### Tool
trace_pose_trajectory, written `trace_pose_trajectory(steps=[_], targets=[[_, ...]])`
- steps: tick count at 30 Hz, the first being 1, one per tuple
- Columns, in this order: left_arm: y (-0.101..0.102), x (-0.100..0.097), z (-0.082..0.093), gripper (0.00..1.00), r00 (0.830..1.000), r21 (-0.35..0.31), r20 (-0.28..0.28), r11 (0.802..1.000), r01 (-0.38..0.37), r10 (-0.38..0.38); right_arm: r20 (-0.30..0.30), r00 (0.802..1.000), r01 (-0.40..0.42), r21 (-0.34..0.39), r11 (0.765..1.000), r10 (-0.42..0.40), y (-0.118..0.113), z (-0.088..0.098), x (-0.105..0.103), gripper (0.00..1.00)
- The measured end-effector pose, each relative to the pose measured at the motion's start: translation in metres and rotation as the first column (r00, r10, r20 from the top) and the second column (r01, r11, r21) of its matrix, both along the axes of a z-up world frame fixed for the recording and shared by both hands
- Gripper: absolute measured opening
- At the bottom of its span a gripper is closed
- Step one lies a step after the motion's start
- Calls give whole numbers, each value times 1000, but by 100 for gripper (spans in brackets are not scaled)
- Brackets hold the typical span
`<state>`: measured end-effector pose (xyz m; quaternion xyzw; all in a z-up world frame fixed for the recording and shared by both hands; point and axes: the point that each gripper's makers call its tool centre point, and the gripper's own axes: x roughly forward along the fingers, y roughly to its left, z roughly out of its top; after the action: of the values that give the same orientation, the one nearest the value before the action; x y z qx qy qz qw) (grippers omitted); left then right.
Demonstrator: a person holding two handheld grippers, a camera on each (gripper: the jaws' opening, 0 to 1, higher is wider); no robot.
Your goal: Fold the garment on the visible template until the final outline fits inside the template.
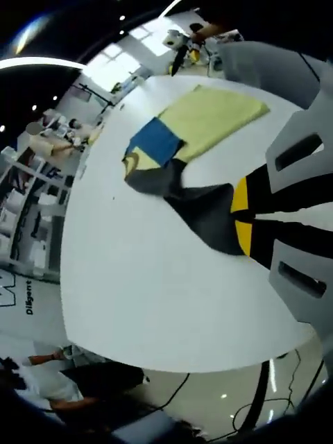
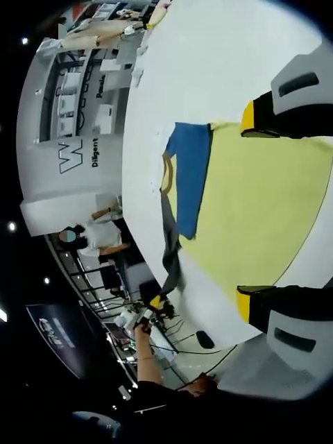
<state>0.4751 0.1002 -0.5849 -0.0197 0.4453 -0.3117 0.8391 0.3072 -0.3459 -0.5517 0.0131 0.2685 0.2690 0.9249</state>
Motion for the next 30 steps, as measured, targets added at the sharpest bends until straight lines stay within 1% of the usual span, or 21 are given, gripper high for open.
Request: trace_pose_trajectory(steps=[3,5,8,10,13,16,20,24,27,30], targets=[[3,1,-2,0,1000,27,-5,999,28,-28,6,1000,-5,6,1000,5,3,1,3,86],[7,3,-2,0,999,40,-1,999,34,-34,11,1000,-9,5,1000,9,5,1,4,86],[10,0,4,0,999,28,6,999,36,-36,10,1000,-19,8,1000,19,8,2,3,87],[10,-4,9,0,999,2,-12,1000,30,-30,10,1000,-21,4,1000,21,8,2,2,87],[14,-8,15,0,999,-9,-13,999,33,-33,9,1000,-14,11,1000,14,7,1,1,87],[18,-13,20,0,999,-6,-16,999,34,-34,8,1000,-12,13,1000,12,7,0,0,87],[19,-23,22,0,999,15,-24,999,50,-49,15,1000,-15,18,1000,15,8,2,1,87],[18,-33,27,0,998,1,-46,999,46,-46,20,1000,-19,20,1000,18,9,4,0,87],[23,-38,26,0,997,16,-66,999,39,-38,22,1000,-19,21,1000,19,9,4,0,87],[27,-42,28,0,996,11,-84,1000,25,-24,23,1000,-21,20,1000,21,9,4,-2,87]])
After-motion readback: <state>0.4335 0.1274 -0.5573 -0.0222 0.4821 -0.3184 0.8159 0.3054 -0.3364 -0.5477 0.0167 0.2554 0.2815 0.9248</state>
